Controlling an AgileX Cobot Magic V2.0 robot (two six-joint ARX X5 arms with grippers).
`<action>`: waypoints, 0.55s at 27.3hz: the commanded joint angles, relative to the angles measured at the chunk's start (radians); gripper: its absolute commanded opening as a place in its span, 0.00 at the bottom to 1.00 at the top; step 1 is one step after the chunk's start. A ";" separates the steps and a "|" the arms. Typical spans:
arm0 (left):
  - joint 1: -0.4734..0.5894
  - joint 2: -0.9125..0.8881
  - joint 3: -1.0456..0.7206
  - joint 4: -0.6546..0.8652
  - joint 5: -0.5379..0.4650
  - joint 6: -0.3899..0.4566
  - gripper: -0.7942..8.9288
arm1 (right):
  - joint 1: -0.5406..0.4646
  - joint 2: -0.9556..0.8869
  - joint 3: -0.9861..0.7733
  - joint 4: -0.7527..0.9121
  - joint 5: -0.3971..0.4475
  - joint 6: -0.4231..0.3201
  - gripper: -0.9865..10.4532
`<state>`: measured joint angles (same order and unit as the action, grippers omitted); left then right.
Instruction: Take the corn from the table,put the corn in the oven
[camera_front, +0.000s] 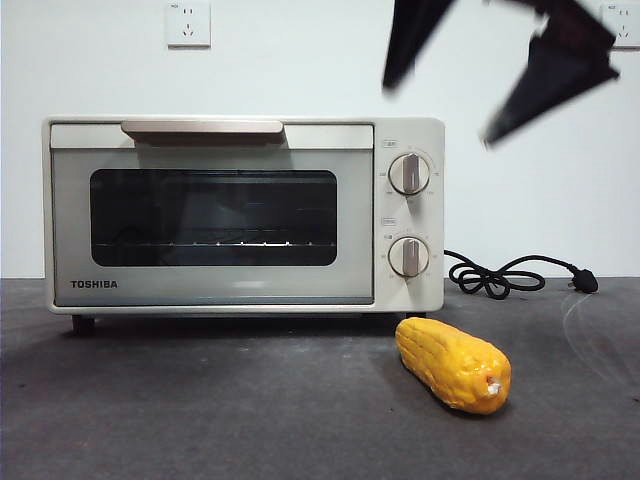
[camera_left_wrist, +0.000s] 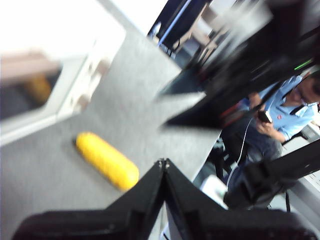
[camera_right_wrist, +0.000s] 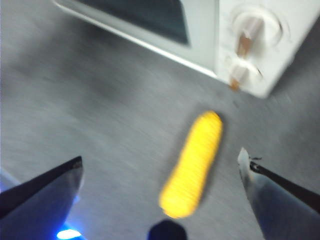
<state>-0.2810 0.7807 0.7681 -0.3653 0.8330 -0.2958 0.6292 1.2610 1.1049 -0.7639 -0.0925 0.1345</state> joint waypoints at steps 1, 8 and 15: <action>-0.002 -0.001 0.043 0.011 0.000 0.017 0.08 | 0.002 0.074 0.004 -0.013 0.031 -0.006 0.62; -0.002 0.014 0.164 -0.040 -0.052 0.047 0.08 | 0.002 0.282 0.004 0.010 0.029 -0.008 0.61; -0.002 0.039 0.169 -0.068 -0.052 0.047 0.08 | 0.002 0.446 0.004 0.049 0.018 -0.003 0.61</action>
<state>-0.2810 0.8185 0.9352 -0.4347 0.7773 -0.2619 0.6289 1.6981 1.1053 -0.7189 -0.0723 0.1341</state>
